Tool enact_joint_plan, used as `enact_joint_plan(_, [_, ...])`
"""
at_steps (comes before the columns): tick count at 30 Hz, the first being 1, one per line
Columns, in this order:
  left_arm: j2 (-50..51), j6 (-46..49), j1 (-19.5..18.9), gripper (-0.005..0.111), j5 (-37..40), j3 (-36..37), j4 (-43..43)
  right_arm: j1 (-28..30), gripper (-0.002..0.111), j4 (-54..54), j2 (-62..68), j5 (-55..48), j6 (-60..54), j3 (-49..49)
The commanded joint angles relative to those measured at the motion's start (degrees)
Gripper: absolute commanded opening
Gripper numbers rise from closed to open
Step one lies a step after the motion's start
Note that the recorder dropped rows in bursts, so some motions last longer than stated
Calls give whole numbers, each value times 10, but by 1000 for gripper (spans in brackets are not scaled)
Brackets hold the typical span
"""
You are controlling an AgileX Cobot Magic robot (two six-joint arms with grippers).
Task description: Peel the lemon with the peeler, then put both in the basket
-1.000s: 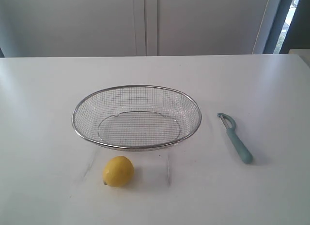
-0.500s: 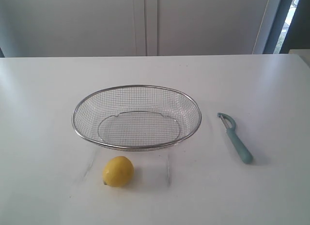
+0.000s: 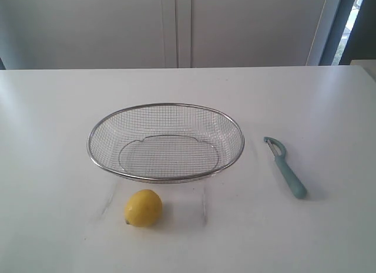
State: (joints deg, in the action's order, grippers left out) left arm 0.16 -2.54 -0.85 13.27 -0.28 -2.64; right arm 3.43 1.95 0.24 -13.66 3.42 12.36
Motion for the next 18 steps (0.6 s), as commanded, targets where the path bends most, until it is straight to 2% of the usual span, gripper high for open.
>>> enact_joint_plan(1, [-2,-1,-1,1,1,3,4,-1,0,1,20,-61,-1,38])
enact_joint_plan(10, [-2,-1,-1,1,1,3,4,-1,0,1,117,-154,-1,116])
enact_joint_plan(18, [-2,-1,-1,1,1,3,4,-1,0,1,143,-150,-1,131])
